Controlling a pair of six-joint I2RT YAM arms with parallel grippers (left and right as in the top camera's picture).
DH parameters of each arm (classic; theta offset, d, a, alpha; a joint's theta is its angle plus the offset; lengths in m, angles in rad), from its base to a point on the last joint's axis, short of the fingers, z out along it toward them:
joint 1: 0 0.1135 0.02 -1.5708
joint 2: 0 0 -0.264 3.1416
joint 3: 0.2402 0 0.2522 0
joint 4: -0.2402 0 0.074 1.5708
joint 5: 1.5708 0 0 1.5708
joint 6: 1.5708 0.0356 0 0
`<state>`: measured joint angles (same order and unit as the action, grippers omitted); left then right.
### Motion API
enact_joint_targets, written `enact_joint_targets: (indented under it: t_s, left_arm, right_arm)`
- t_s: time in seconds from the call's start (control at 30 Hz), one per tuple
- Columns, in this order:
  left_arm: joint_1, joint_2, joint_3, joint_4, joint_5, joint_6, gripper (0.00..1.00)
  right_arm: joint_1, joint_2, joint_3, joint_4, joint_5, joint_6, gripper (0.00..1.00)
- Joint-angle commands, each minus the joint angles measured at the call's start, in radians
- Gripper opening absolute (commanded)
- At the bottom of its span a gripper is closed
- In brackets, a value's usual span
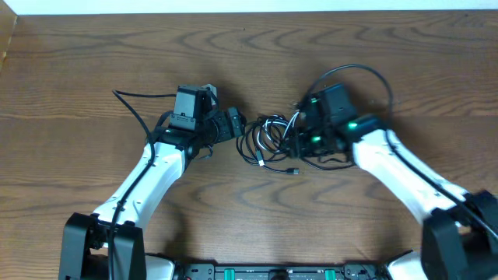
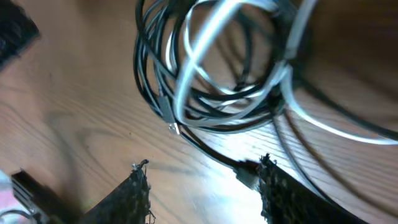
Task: Untangle cables
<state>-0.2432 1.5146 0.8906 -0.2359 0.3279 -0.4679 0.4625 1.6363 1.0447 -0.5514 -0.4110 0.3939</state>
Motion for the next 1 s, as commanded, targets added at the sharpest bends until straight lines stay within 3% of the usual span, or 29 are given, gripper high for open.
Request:
enact_joint_targets:
  t_s: [0.0, 0.17, 0.27, 0.4, 0.5, 0.8, 0.97]
  left_arm:
    - [0.002, -0.005, 0.007, -0.002, -0.072, -0.002, 0.94]
    - [0.002, -0.005, 0.007, -0.002, -0.071, -0.002, 0.94]
    - [0.002, -0.005, 0.007, -0.002, -0.071, -0.002, 0.94]
    - [0.002, -0.005, 0.007, -0.003, -0.071, -0.002, 0.94]
    - [0.002, -0.005, 0.007, -0.002, -0.072, -0.002, 0.94]
    - [0.002, -0.005, 0.007, -0.003, -0.067, -0.003, 0.94]
    - [0.002, -0.005, 0.007, -0.002, -0.056, -0.073, 0.94]
  right_arm:
    - [0.058, 0.083, -0.006, 0.065, 0.100, -0.002, 0.58]
    - [0.084, 0.169, -0.006, 0.185, 0.208, -0.002, 0.52]
    - [0.084, 0.190, -0.006, 0.227, 0.211, 0.002, 0.34]
    - [0.077, 0.187, -0.005, 0.226, 0.231, 0.002, 0.18]
    - [0.061, 0.179, -0.003, 0.225, 0.237, 0.002, 0.01]
    - [0.013, 0.013, -0.003, 0.198, 0.218, -0.010, 0.01]
    - [-0.021, -0.164, -0.003, 0.120, 0.301, -0.043, 0.01]
